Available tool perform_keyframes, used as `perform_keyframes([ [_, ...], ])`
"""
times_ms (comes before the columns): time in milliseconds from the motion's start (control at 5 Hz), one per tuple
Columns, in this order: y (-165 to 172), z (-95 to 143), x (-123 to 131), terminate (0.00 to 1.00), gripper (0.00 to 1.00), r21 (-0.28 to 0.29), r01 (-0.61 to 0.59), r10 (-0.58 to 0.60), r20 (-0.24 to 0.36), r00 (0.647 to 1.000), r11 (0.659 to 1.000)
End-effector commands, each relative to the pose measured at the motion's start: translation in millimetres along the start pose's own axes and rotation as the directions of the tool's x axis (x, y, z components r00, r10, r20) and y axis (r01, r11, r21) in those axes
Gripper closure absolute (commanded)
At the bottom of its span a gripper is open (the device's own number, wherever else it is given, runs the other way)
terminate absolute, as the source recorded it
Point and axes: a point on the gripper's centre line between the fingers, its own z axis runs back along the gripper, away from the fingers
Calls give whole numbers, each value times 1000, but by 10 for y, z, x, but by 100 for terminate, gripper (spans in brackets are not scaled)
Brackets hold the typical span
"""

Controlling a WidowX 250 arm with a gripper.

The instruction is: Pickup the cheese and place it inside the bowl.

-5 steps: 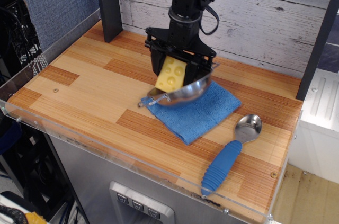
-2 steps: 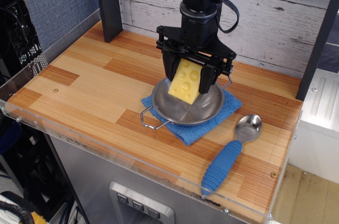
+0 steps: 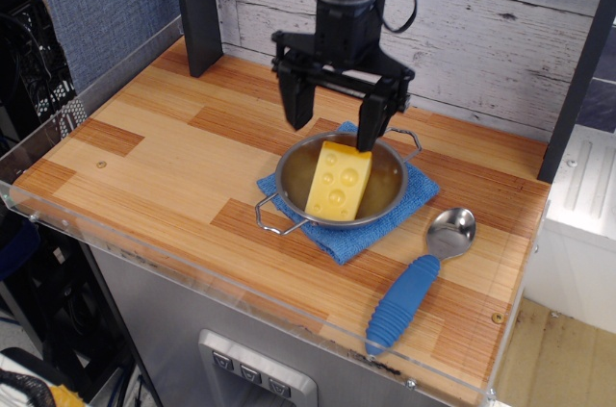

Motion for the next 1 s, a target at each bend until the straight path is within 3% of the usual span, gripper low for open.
perform_keyframes([
  [0, 269, 571, -156, 0, 0, -20, -36, 38, 118, 992, 999],
  [200, 309, 723, -237, 0, 0, -34, -25, 30, 144, 989, 999],
  [600, 383, 790, -281, 0, 0, -28, -37, 39, 109, 993, 999],
  [800, 383, 790, -281, 100, 0, -28, -37, 39, 109, 993, 999],
])
